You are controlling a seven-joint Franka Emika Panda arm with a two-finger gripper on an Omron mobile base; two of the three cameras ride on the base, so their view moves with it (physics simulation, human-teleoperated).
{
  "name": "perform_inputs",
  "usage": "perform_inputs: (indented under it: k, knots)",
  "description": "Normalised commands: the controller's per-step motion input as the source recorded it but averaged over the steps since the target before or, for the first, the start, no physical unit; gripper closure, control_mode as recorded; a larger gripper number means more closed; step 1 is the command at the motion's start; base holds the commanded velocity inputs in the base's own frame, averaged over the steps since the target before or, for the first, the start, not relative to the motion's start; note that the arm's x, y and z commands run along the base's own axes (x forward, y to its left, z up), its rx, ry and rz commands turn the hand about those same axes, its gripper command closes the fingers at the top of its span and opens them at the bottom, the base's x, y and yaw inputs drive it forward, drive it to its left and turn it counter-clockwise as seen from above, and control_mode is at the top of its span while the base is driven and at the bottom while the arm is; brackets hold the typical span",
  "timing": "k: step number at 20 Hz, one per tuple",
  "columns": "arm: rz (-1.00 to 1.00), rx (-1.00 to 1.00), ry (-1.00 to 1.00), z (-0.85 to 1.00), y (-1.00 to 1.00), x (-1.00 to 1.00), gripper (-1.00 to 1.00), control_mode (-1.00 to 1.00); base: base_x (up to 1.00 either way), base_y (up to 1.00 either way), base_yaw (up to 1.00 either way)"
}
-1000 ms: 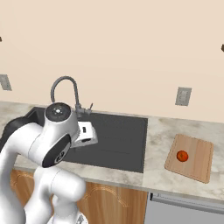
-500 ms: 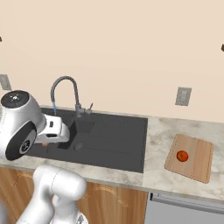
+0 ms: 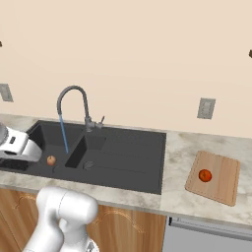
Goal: Pick the peach, apple, banana from the sink and place them on the cutting board to airdry. Then turn off the sink faucet.
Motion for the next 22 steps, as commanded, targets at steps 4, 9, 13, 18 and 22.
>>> perform_inputs:
  k: [4, 9, 13, 18, 22]
  knots:
    - [-0.18, 0.03, -0.01, 0.0, 0.75, 0.0, -1.0, -1.0, 0.0, 0.0, 0.0]
    - [-0.12, 0.06, 0.0, 0.0, 0.5, 0.13, -1.0, -1.0, 0.0, 0.0, 0.0]
    - [-0.18, 0.05, 0.03, -0.02, 0.38, 0.44, -1.0, -1.0, 0.0, 0.0, 0.0]
    - [-0.07, 0.07, 0.0, 0.0, 0.07, 0.21, -1.0, -1.0, 0.0, 0.0, 0.0]
    - [0.0, 0.1, 0.01, -0.03, 0.0, 0.33, -1.0, -1.0, 0.0, 0.0, 0.0]
